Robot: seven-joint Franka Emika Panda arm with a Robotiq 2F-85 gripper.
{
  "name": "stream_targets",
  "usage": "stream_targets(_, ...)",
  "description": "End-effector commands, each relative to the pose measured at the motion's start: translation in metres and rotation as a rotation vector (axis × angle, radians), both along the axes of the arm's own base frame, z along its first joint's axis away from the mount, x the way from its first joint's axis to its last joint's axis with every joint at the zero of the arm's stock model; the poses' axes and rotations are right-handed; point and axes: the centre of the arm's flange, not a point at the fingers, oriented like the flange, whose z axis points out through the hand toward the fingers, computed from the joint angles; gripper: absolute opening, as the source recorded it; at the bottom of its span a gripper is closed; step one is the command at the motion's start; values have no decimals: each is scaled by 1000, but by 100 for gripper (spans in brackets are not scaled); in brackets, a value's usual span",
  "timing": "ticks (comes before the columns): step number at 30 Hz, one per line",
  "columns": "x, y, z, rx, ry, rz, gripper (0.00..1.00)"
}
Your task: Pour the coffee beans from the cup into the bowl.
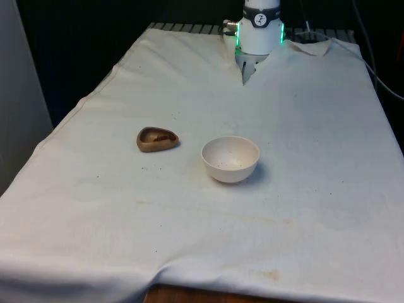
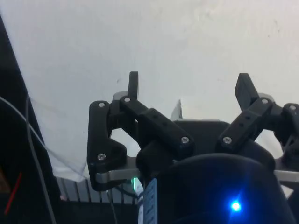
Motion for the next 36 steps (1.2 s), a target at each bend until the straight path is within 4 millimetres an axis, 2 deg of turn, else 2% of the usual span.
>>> stream_targets(1, 4, 0, -2, -2, -7, 0, 100)
stream_targets(9, 10, -1, -13, -4, -21, -1, 100)
stream_targets(14, 5, -11, -21, -11, -43, 1, 100)
stream_targets(26, -12, -43, -42, -13, -87, 18, 100)
stream_targets(27, -11, -39, -42, -7, -75, 17, 100)
stream_targets(36, -18, -72, -67, -13, -99, 34, 100)
